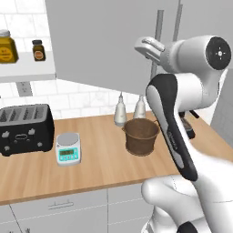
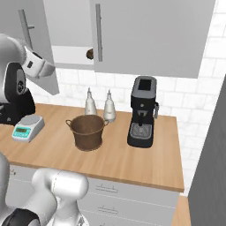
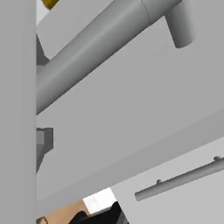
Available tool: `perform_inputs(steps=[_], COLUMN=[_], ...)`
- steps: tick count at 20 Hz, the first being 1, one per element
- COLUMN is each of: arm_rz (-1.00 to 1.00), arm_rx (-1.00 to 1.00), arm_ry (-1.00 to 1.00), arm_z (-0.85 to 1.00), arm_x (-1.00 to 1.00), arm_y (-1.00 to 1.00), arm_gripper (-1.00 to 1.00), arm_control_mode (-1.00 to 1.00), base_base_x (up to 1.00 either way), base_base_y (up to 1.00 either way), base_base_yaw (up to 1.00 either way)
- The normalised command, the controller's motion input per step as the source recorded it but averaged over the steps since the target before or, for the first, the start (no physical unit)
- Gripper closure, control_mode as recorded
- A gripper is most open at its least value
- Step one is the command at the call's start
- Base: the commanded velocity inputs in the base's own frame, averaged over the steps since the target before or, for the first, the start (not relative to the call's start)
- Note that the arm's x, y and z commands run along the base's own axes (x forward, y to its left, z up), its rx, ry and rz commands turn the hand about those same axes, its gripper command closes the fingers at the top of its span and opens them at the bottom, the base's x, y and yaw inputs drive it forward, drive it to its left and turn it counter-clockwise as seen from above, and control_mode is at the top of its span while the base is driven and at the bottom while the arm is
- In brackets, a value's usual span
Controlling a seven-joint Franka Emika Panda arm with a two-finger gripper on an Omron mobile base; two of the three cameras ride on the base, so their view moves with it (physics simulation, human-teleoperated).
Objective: Open the cabinet, pick up the bread from the cabinet and place it in the basket. Then move the basket to the dining counter.
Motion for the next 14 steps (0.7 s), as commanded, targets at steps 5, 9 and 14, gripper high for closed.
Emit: perform_inputs(steps=[5,9,14], arm_rz=[-0.01,-0.06,-0.07], arm_rx=[0.00,0.09,0.25], arm_ry=[0.05,0.05,0.24], arm_z=[0.14,0.18,0.16], arm_x=[-0.96,-0.96,0.02], arm_y=[0.00,-0.54,-0.80], arm_gripper=[-1.00,-1.00,-1.00], arm_control_mode=[-1.00,-1.00,-1.00], base_base_x=[0.00,0.00,0.00], base_base_y=[0.00,0.00,0.00], base_base_yaw=[0.00,0.00,0.00])
